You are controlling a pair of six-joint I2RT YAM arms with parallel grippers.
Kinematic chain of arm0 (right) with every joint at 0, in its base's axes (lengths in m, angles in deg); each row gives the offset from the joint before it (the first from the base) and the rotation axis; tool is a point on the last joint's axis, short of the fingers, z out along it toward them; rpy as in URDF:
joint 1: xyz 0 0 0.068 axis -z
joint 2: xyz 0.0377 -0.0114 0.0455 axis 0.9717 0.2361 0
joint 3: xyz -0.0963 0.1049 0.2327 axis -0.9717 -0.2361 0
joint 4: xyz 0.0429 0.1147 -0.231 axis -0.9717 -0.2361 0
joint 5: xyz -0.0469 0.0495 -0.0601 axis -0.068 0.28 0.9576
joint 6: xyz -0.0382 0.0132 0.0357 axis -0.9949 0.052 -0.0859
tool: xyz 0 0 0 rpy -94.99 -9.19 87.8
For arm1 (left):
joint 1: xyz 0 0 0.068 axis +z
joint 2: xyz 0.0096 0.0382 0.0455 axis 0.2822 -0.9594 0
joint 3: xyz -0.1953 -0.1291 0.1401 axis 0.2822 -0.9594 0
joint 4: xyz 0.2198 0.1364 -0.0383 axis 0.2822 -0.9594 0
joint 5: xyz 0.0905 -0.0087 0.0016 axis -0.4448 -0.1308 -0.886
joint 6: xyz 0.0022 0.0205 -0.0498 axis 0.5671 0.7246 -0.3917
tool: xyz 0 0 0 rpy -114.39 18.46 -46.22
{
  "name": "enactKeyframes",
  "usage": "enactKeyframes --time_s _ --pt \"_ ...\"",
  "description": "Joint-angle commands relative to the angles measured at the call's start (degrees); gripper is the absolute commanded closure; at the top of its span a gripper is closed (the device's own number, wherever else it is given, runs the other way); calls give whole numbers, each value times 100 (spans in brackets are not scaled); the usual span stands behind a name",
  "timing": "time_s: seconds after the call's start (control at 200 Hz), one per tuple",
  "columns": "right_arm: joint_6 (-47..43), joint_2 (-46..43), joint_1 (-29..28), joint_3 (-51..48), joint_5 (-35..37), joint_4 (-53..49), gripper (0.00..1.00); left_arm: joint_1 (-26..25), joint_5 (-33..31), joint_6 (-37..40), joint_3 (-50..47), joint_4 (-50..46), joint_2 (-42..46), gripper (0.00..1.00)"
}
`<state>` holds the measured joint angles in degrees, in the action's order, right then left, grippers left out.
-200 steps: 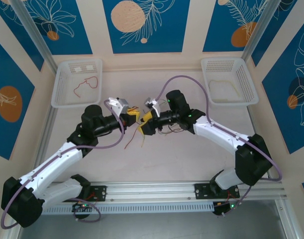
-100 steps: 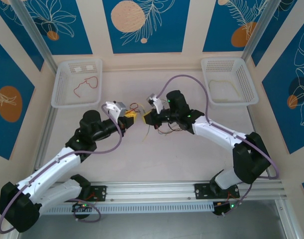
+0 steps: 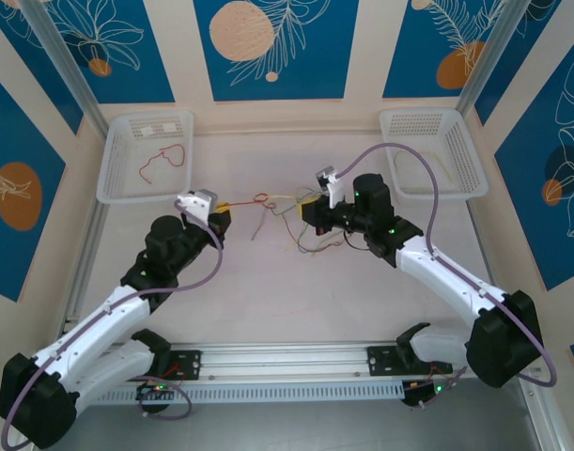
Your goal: Untangle the cables
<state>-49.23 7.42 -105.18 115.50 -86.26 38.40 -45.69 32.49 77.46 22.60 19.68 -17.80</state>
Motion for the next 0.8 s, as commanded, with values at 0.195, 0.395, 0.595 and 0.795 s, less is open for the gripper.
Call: enactKeyframes --time_s 0.195,0.395,0.595,0.795 --pt "387 -559 631 11 530 -420 100 478 -1122 -166 -124 -460 853 100" --pt "598 -812 971 110 961 -852 100 703 -1095 -201 -87 -660 935 100" --pt "944 -971 1400 173 1736 -1441 100 815 -1094 -302 -106 -633 880 100" --pt "1264 -1145 1712 226 2685 -2002 100 897 -1061 -297 -97 -624 828 100"
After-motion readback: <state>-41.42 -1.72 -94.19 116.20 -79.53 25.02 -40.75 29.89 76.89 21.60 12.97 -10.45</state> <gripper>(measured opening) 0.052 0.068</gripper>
